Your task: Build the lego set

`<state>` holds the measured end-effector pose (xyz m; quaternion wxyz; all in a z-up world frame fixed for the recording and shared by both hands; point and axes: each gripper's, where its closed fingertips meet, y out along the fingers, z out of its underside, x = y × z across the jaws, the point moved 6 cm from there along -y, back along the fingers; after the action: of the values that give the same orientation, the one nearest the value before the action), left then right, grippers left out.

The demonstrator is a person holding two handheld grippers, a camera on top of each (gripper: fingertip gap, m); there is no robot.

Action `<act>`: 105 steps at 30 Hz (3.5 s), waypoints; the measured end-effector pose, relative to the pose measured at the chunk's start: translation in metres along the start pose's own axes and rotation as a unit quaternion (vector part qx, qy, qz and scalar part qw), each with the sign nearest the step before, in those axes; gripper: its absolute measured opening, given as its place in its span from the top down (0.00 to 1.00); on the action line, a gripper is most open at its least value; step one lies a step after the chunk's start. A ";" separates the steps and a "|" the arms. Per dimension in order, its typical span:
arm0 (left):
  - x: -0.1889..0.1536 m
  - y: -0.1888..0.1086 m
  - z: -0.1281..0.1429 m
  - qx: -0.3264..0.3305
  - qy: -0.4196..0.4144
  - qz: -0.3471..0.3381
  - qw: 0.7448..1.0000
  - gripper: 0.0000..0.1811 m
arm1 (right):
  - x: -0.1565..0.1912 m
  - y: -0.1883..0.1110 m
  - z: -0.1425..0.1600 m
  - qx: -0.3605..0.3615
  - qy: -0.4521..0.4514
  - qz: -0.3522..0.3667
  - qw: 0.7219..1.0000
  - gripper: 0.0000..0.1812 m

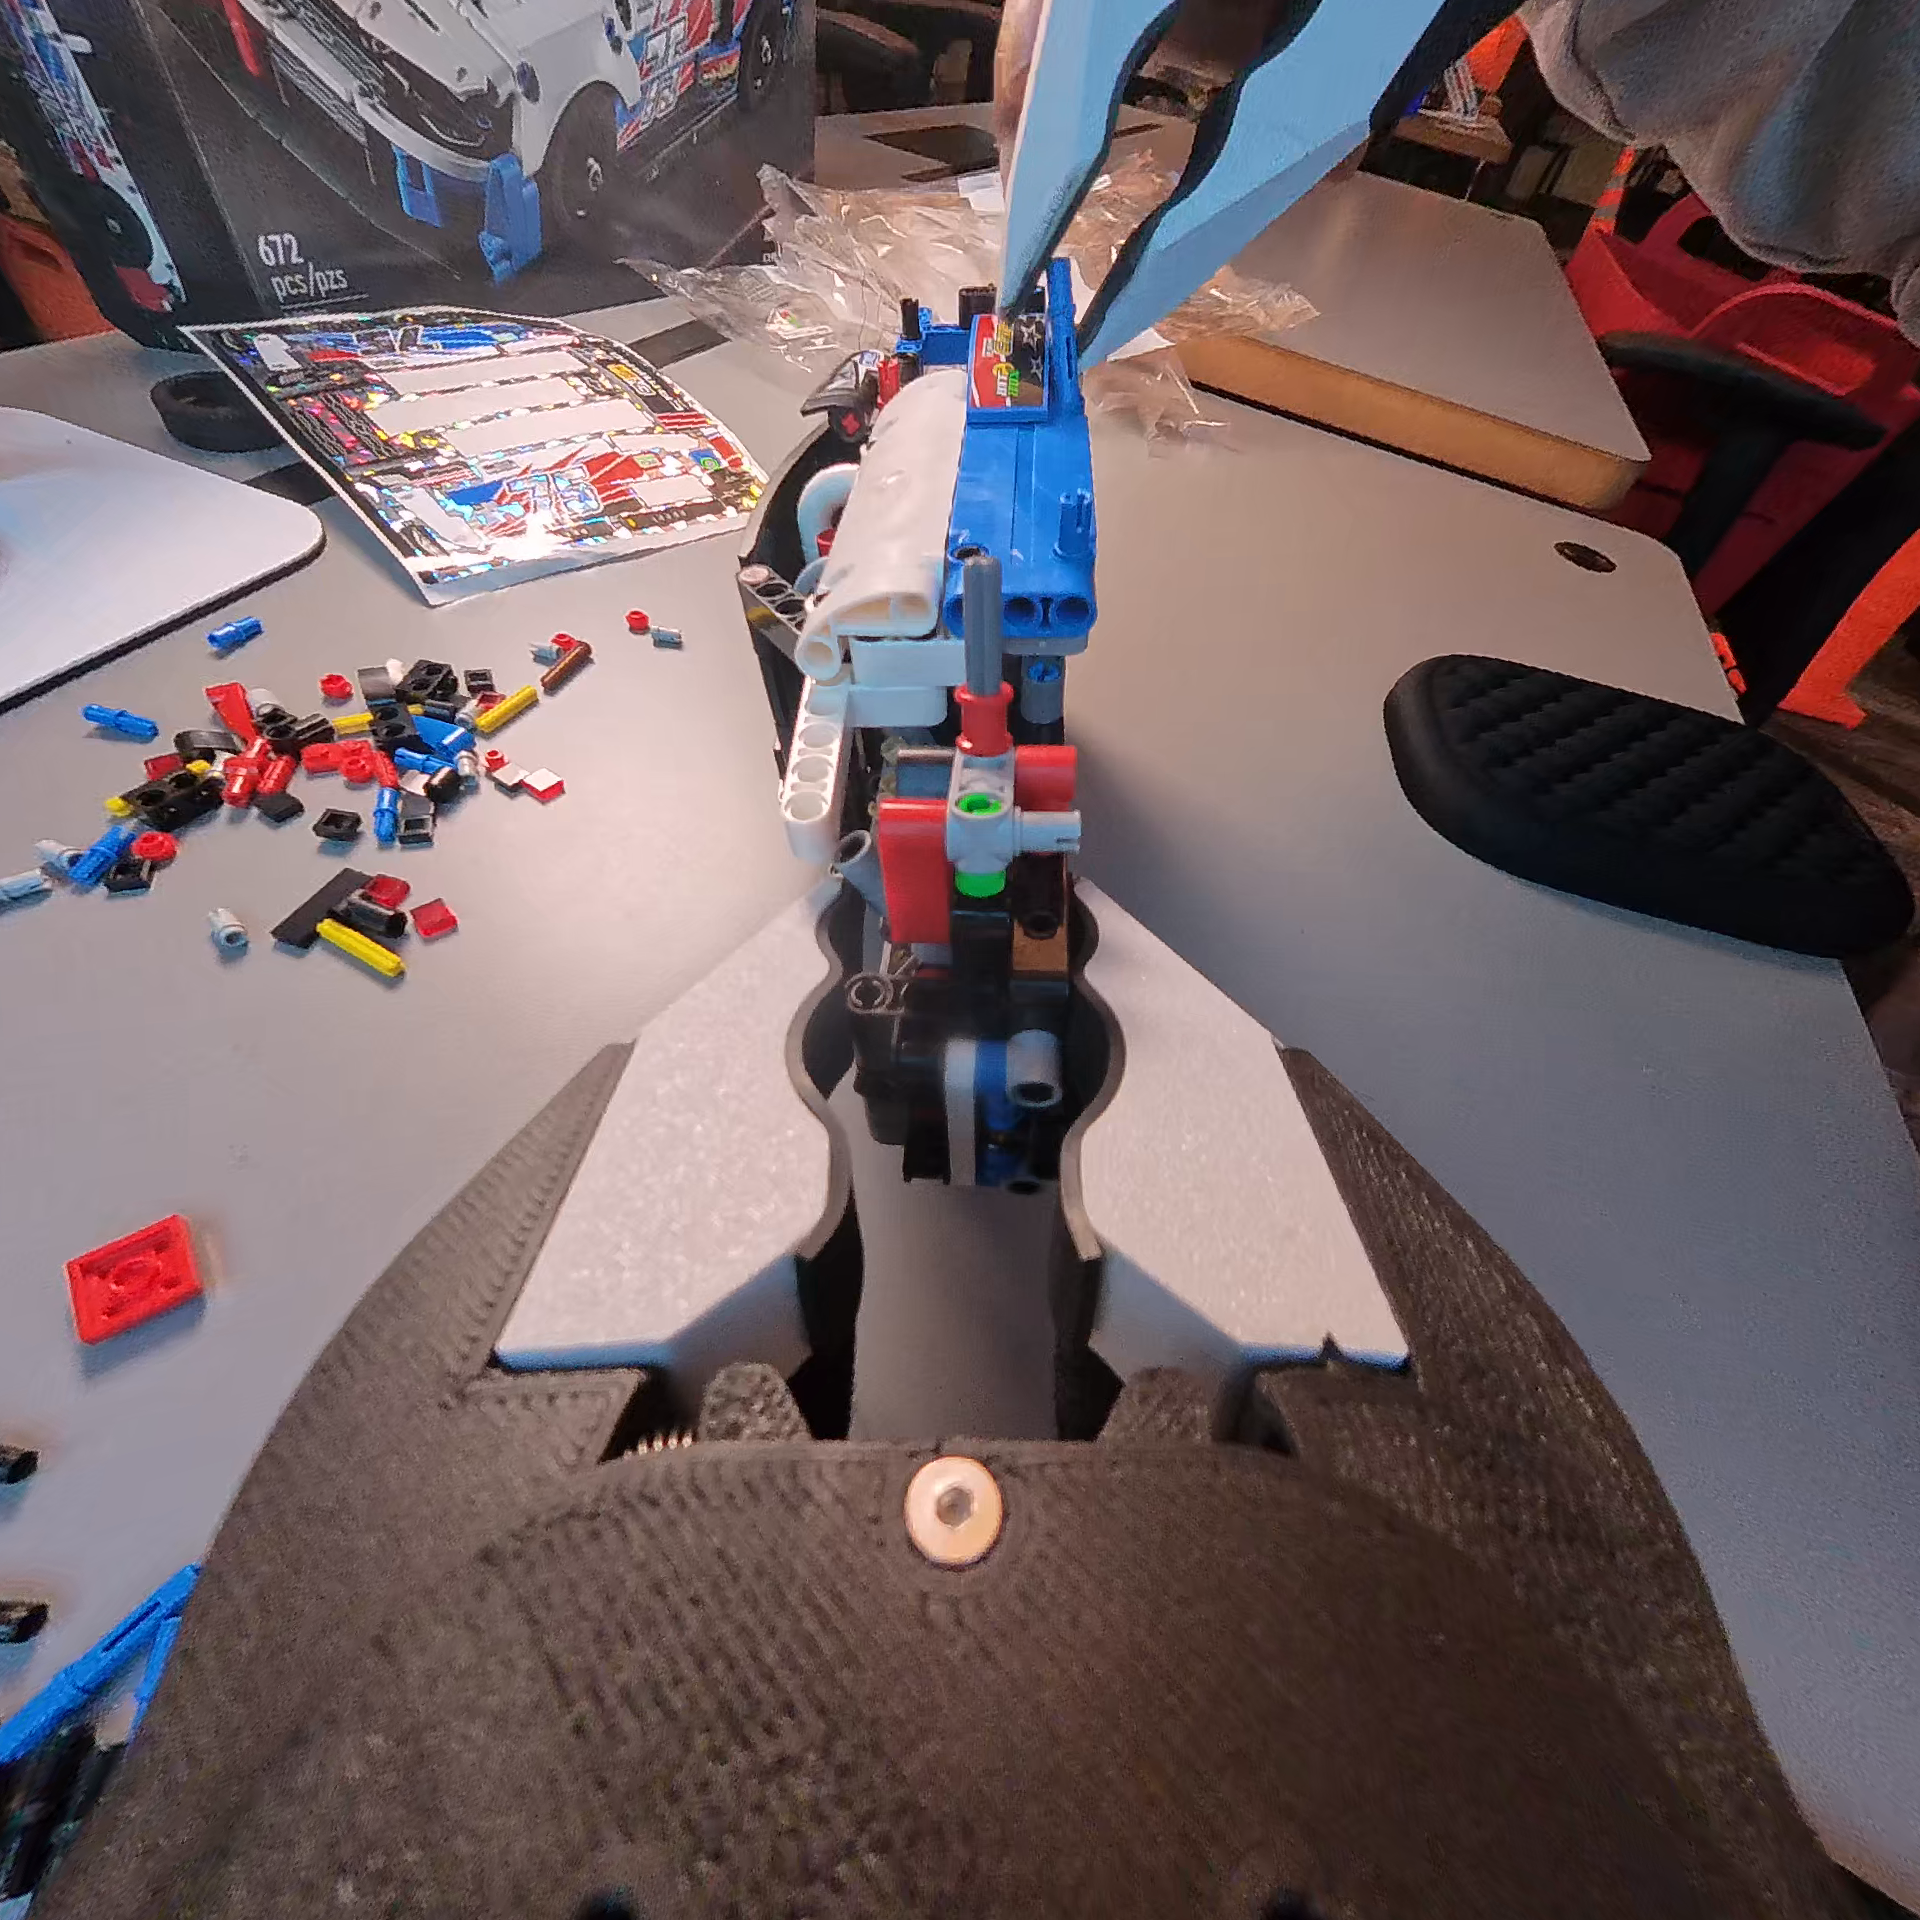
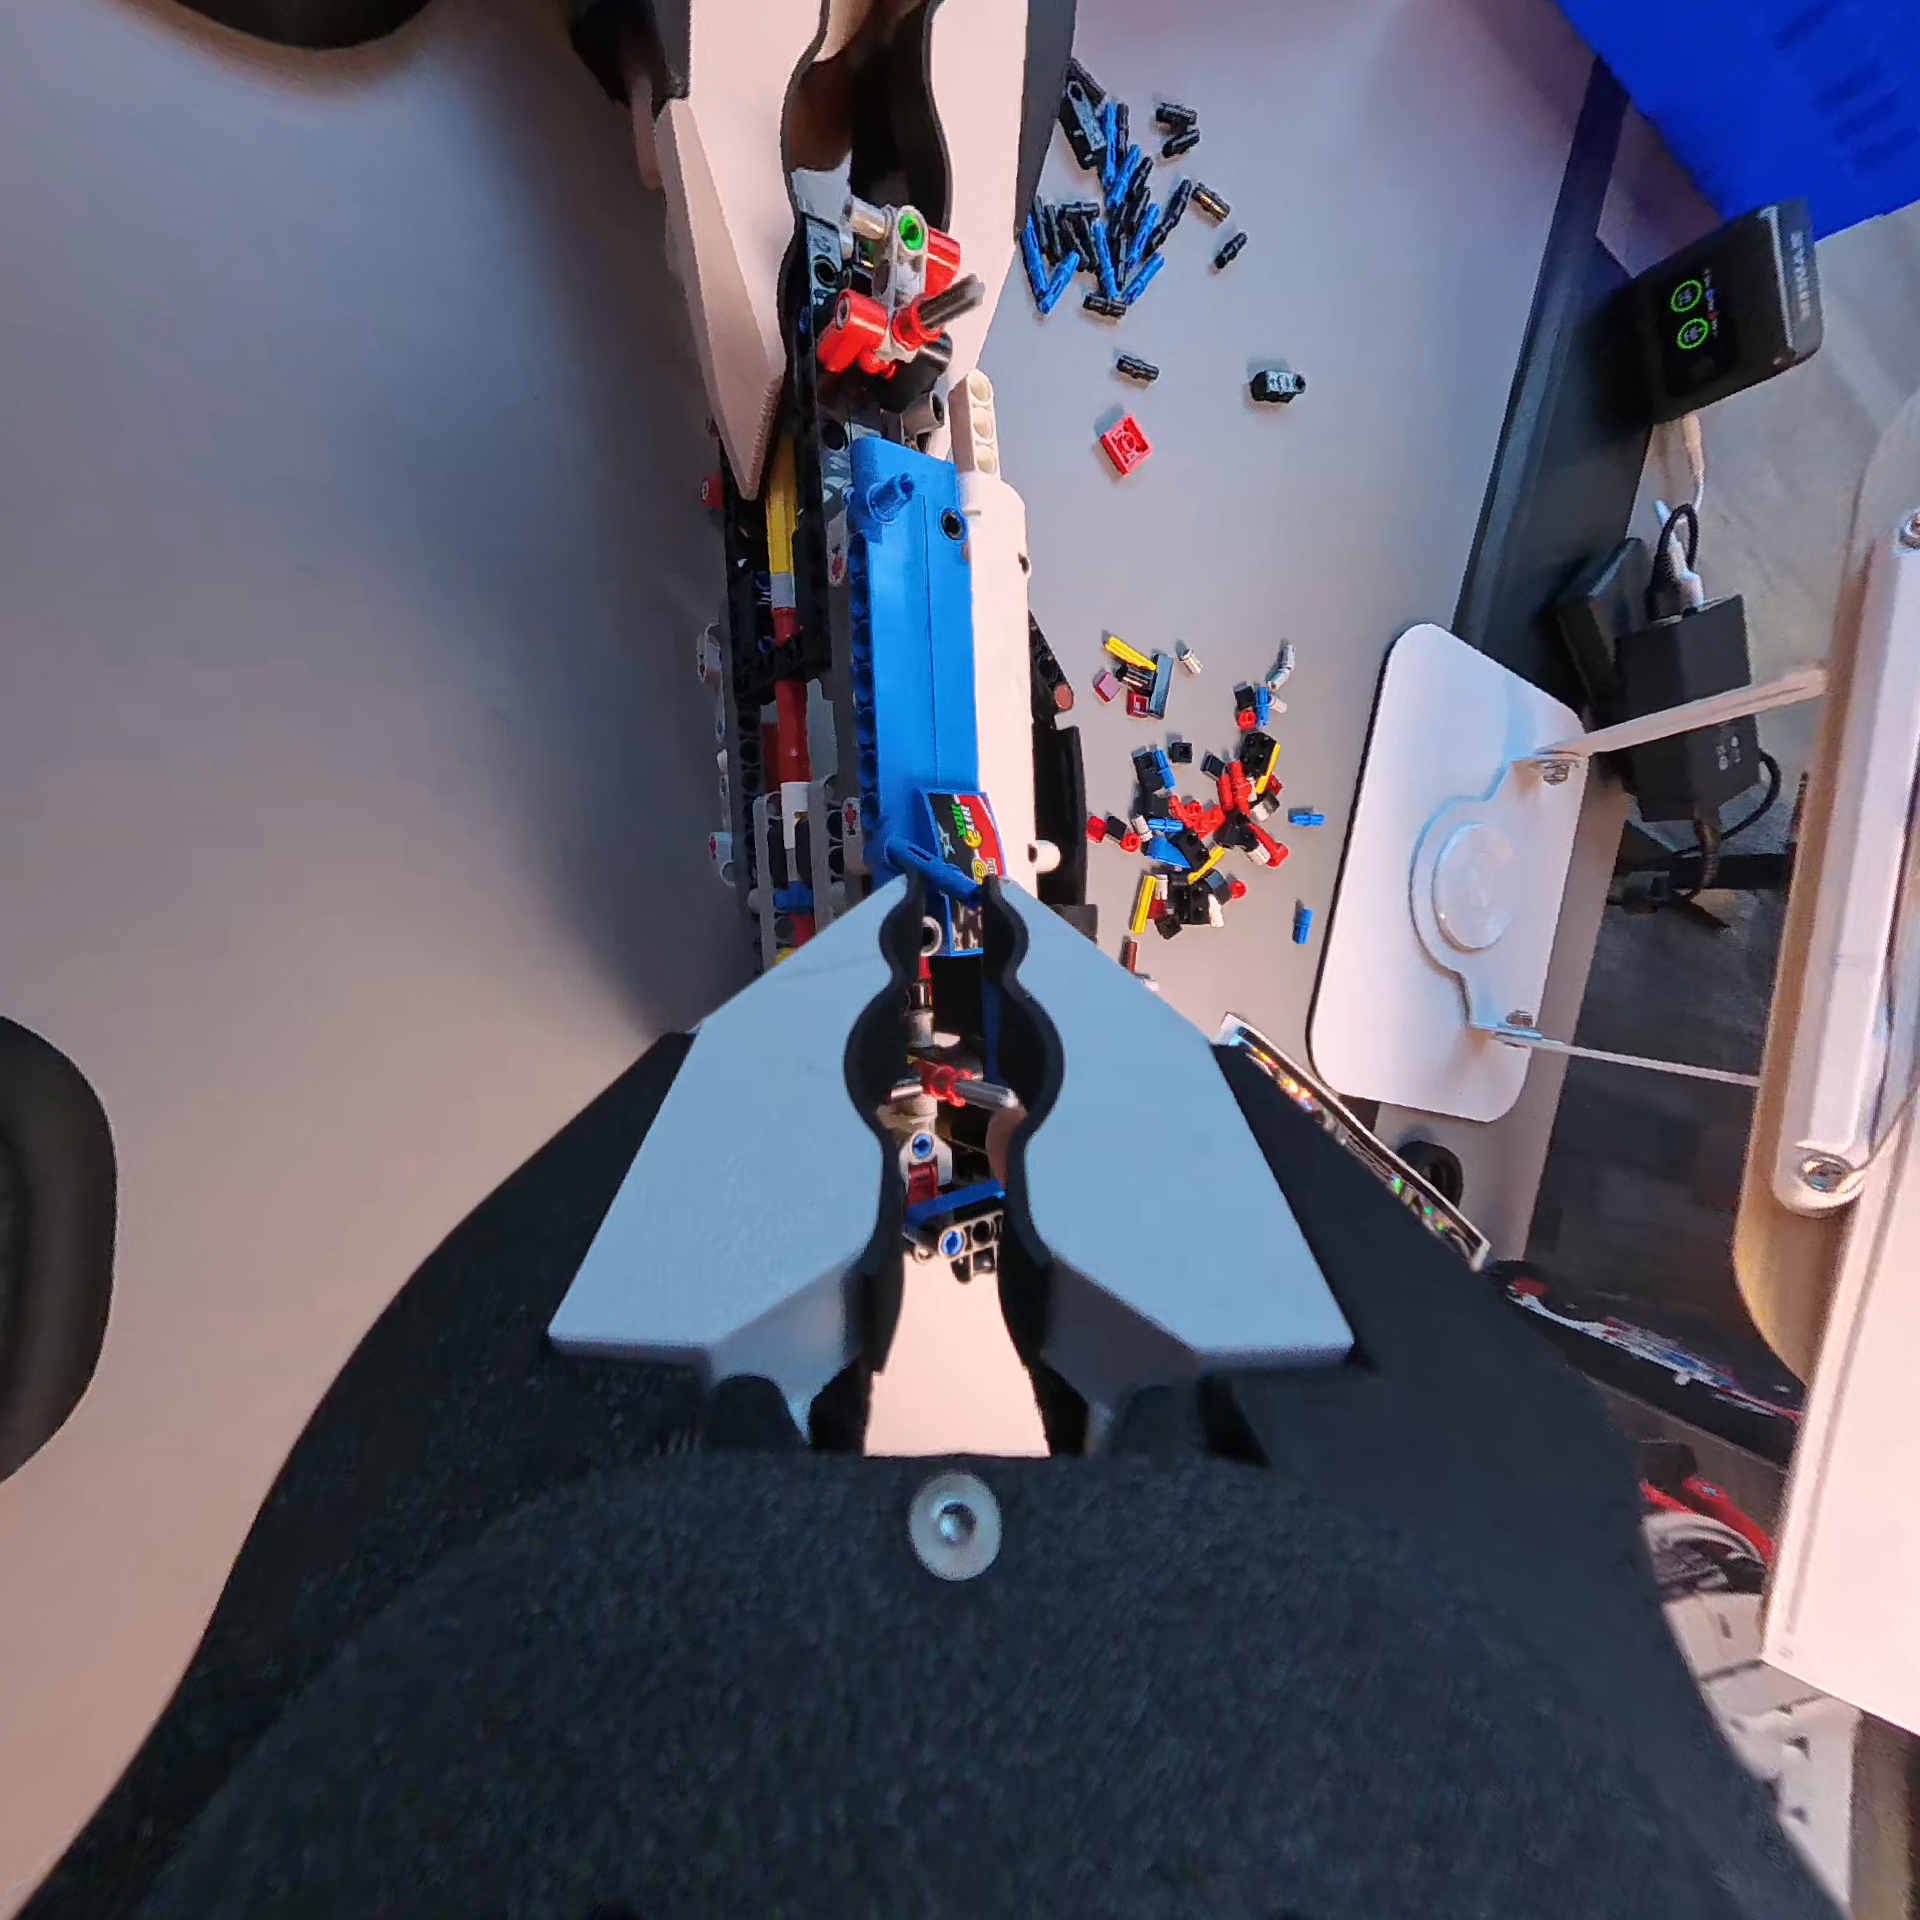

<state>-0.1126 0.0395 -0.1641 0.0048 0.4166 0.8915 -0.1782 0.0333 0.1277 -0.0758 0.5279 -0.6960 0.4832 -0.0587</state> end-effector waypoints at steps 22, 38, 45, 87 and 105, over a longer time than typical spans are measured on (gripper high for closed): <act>-0.006 -0.003 -0.006 0.004 0.034 -0.009 0.999 0.80 | 0.005 -0.005 -0.031 0.262 -0.121 -0.111 0.951 0.99; -0.014 -0.003 -0.010 -0.007 0.065 -0.017 0.998 0.80 | 0.004 -0.004 -0.035 0.297 -0.028 -0.226 0.927 1.00; -0.013 -0.003 -0.010 -0.009 0.056 -0.020 0.998 0.80 | 0.000 -0.003 -0.025 0.302 -0.023 -0.210 0.930 1.00; -0.018 -0.003 -0.012 -0.010 0.045 -0.029 0.999 0.80 | 0.001 0.006 -0.044 0.360 0.004 -0.206 0.910 1.00; -0.019 -0.003 -0.012 -0.010 0.048 -0.033 0.998 0.80 | -0.003 0.004 -0.029 0.301 0.101 -0.217 0.923 1.00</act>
<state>-0.1007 0.0281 -0.1489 -0.0398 0.3950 0.9056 -0.1491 0.0121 0.1102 -0.0646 0.6354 -0.5823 0.3304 -0.3848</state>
